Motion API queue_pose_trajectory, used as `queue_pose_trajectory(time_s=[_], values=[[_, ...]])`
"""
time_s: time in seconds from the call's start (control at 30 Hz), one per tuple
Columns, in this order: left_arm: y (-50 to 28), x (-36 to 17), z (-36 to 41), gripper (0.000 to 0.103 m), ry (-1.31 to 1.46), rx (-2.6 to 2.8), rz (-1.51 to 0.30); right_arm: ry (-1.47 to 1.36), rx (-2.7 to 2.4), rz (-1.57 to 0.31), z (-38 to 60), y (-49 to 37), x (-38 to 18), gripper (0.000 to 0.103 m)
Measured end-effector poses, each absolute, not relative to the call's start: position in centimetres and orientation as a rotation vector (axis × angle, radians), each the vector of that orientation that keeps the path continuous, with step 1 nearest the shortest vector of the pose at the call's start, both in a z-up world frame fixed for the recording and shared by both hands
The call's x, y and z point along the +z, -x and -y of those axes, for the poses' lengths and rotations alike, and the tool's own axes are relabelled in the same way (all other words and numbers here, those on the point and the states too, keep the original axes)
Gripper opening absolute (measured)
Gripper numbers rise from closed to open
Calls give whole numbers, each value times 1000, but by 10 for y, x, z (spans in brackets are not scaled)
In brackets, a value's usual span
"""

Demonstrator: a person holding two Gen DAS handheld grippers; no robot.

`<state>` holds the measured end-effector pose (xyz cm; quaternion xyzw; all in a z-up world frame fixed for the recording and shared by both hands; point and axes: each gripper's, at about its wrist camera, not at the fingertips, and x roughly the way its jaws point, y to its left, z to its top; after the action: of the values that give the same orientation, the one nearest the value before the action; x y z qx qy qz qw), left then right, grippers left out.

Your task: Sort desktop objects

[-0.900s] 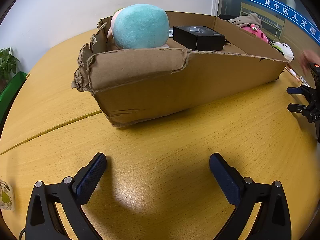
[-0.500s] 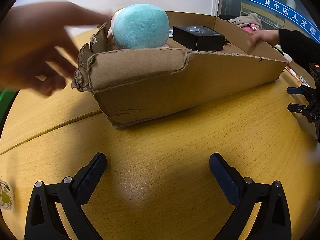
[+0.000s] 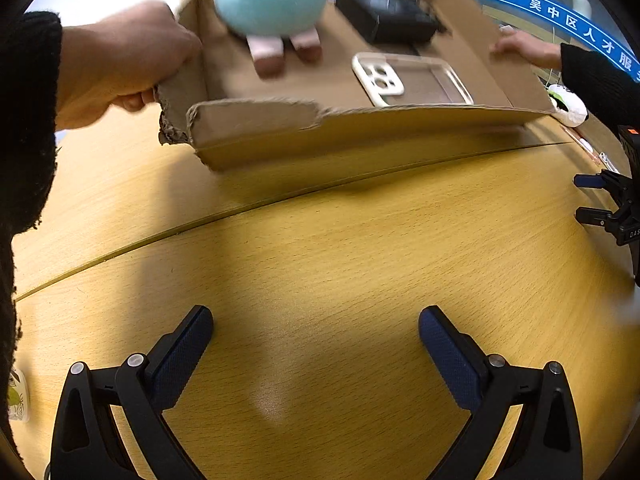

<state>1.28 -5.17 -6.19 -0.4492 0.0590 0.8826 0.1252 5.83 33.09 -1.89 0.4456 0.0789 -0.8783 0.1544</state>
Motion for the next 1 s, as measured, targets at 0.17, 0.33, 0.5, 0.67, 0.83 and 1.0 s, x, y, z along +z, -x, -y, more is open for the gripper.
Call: queue_pose_trajectory(time_s=[0.17,0.33,0.5,0.67,0.83,1.0], values=[[-13,-62,52,103,1308,2571,-172,-1277,-2517,-226,-331,-58,-19,103],[-13,-62,52,103,1308,2571,-172,-1277,-2517,-226,-331,-58,-19,103],[-13,-62,52,103,1307,2571,-172,-1277,-2517,-226,-331,-59,-19,103],[-17,-61,54,103,1306,2572,-173,-1278,-2518,-226,-330,-61,-18,103],[-17,-61,54,103,1305,2572,-172,-1278,-2519,-225,-330,-61,-19,103],[-16,-61,52,103,1306,2572,-173,-1276,-2514,-228,-330,-62,-19,103]])
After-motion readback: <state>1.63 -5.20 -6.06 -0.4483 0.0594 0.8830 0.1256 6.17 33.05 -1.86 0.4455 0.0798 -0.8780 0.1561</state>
